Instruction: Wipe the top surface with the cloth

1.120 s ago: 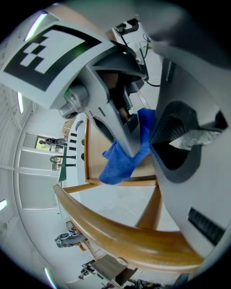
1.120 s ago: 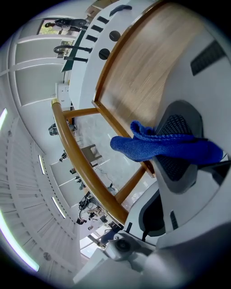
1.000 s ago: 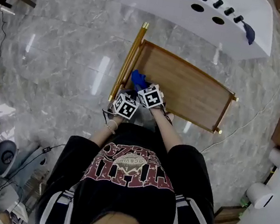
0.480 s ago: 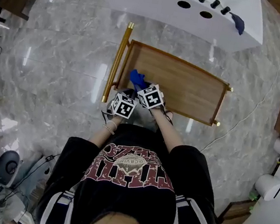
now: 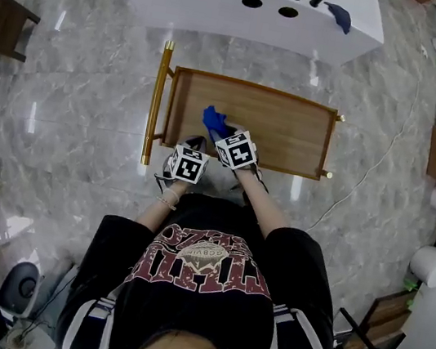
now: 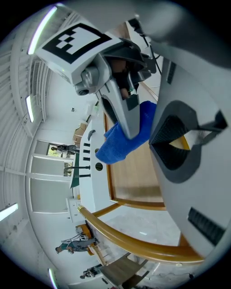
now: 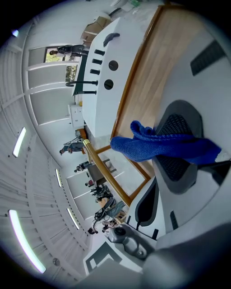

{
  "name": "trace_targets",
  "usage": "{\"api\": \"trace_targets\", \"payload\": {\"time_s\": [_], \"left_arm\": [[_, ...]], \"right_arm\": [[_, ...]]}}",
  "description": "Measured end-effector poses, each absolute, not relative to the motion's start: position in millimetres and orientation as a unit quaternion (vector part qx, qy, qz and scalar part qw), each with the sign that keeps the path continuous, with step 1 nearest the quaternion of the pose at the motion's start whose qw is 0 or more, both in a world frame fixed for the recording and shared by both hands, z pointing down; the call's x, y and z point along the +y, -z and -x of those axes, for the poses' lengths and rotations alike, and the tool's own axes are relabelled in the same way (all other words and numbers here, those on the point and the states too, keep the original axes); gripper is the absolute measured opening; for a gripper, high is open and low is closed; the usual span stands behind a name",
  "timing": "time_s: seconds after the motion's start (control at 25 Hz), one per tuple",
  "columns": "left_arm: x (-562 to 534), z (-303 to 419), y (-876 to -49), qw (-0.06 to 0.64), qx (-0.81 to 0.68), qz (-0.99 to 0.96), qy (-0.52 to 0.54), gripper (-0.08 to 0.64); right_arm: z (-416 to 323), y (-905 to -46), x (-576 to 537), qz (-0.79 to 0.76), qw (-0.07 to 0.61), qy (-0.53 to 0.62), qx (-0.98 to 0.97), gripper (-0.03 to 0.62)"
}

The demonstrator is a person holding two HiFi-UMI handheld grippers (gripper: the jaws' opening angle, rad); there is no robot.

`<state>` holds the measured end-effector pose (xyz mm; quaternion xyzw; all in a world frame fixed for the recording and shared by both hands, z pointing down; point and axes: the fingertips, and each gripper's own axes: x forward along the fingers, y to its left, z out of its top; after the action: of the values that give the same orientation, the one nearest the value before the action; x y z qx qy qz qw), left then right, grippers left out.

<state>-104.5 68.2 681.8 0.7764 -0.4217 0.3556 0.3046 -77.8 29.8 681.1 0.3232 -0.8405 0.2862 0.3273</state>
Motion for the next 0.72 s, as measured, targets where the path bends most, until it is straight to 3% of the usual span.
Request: {"api": "trace_targets", "payload": {"time_s": [0.72], "left_arm": [[48, 45, -622, 0.28, -0.424, -0.806, -0.302, 0.048]], "right_arm": [[1, -603, 13, -0.395, 0.227, -0.284, -0.843, 0.097]]}}
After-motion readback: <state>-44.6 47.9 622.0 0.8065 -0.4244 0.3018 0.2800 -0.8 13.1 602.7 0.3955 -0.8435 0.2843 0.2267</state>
